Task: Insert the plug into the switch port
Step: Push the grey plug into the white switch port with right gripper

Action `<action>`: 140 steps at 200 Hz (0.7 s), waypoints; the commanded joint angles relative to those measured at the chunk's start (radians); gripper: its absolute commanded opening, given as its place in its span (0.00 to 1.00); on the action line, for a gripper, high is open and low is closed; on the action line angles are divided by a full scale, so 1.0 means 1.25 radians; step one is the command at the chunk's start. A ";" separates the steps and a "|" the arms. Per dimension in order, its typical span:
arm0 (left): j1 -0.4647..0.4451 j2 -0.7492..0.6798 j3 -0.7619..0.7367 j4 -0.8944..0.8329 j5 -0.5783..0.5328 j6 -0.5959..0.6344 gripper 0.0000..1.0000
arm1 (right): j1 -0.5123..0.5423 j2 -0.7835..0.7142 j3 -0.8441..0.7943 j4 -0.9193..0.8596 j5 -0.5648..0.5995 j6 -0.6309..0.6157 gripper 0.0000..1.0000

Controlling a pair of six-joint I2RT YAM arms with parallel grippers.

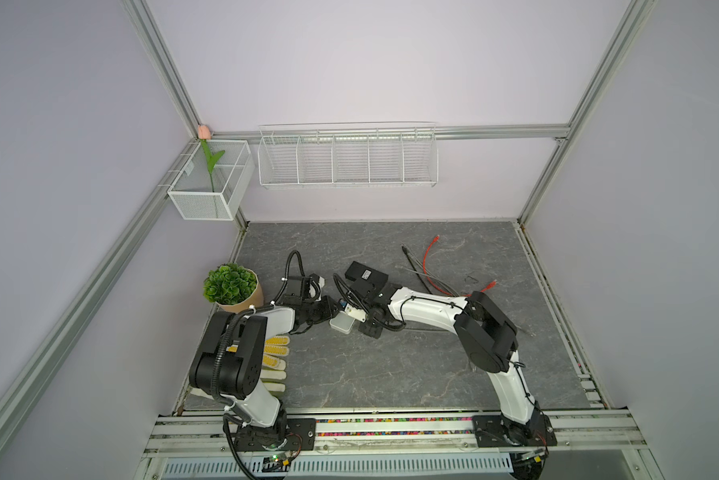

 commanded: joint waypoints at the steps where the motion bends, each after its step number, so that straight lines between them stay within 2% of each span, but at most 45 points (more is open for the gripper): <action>1: -0.007 -0.004 -0.014 0.000 0.039 0.005 0.26 | 0.007 -0.042 0.012 0.071 -0.031 0.020 0.07; 70: -0.037 0.009 -0.022 0.011 0.043 0.007 0.24 | 0.009 -0.064 -0.021 0.177 -0.052 0.037 0.07; 140: -0.085 0.016 -0.021 0.010 0.029 0.003 0.23 | 0.009 -0.045 -0.002 0.199 -0.061 0.027 0.07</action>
